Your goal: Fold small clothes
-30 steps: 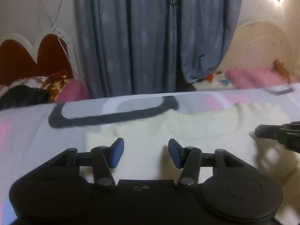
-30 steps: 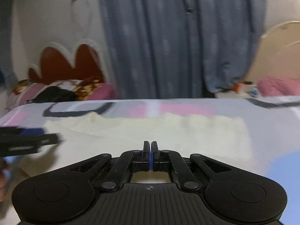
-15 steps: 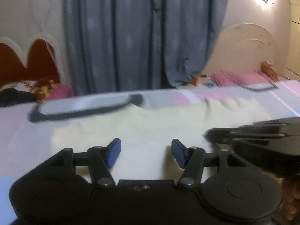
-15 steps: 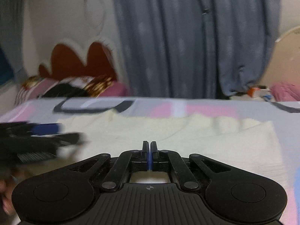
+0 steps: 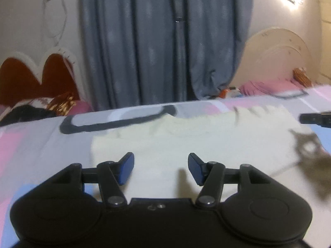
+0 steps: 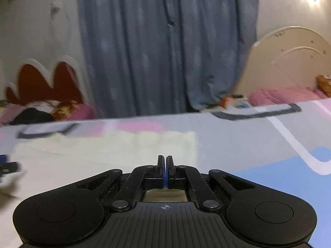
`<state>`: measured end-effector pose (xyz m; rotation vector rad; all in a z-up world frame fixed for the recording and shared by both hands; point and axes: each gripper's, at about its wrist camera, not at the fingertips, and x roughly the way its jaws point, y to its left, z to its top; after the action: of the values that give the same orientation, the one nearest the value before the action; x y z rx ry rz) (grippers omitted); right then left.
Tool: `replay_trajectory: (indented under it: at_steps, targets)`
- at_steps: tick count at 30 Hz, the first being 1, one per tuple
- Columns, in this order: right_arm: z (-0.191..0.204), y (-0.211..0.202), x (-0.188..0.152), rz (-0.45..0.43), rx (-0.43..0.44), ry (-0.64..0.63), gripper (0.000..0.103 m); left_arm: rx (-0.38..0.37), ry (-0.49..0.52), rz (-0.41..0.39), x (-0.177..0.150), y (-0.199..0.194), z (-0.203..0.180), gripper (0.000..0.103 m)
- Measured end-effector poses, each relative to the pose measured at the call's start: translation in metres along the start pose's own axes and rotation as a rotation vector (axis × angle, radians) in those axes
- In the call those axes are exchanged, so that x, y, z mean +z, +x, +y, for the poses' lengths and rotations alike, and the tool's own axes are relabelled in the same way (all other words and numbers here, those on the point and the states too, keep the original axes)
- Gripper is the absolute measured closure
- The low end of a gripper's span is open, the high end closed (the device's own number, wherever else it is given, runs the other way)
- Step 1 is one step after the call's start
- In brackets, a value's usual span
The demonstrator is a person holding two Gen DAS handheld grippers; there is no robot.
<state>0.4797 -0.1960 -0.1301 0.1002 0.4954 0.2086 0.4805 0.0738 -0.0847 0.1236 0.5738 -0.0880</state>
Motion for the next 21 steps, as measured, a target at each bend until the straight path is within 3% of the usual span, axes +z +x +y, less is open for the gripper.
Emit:
replay_trajectory:
  at_steps: [2,4,6,8,10,11,12,15,18,21]
  targets:
    - [0.011,0.0,-0.011,0.035,0.02,-0.087,0.103,-0.001,0.001,0.078,-0.012,0.015,-0.005,0.045]
    - [0.017,0.016,-0.027,0.142,-0.024,-0.129,0.103,0.002,-0.023,0.065,-0.017,0.013,-0.004,0.047]
    - [0.017,0.01,-0.024,0.129,-0.032,-0.121,0.103,0.005,-0.042,0.041,-0.011,0.0,-0.002,0.048]
    - [0.025,-0.005,-0.02,0.061,-0.018,-0.143,0.103,-0.005,-0.045,0.0,-0.01,-0.01,-0.003,0.047]
    - [0.037,-0.015,-0.025,0.022,0.037,-0.19,0.103,0.002,-0.031,0.083,-0.012,0.005,-0.006,0.045]
    - [0.041,-0.01,-0.03,0.055,0.058,-0.207,0.103,0.004,-0.031,0.111,-0.017,0.012,-0.005,0.044]
    - [0.042,0.002,-0.036,0.129,0.035,-0.211,0.103,0.0,-0.044,0.09,-0.021,0.012,-0.002,0.043]
    - [0.032,0.009,-0.03,0.168,0.019,-0.106,0.103,0.02,-0.035,0.101,-0.016,0.001,-0.001,0.045]
    - [0.028,-0.019,-0.019,0.091,0.021,-0.076,0.103,0.024,-0.04,0.076,-0.023,-0.025,0.005,0.044]
    - [0.013,-0.043,-0.019,0.089,0.0,-0.024,0.103,0.033,-0.029,0.073,-0.04,-0.057,0.008,0.042]
